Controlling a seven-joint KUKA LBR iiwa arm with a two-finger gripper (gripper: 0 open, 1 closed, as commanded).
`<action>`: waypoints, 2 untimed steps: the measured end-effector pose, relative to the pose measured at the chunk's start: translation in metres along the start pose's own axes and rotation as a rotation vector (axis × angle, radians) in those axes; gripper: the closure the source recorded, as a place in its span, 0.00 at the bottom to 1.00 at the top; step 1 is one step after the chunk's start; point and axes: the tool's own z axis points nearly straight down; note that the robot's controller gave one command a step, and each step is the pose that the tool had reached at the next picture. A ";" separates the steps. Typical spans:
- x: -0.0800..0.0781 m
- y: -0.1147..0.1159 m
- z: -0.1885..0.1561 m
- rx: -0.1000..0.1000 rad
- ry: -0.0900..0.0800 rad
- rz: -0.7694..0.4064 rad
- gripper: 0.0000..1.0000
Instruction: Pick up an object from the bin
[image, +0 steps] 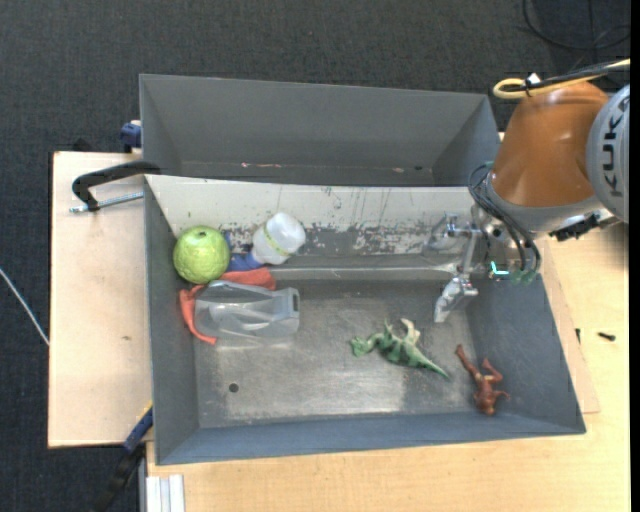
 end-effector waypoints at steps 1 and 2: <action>-0.002 0.000 -0.004 0.001 -0.007 -0.001 0.00; -0.006 0.001 0.027 0.002 -0.010 -0.075 0.00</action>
Offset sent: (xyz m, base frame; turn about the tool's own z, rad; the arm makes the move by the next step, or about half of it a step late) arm 0.0072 0.0001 -0.0616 -0.1431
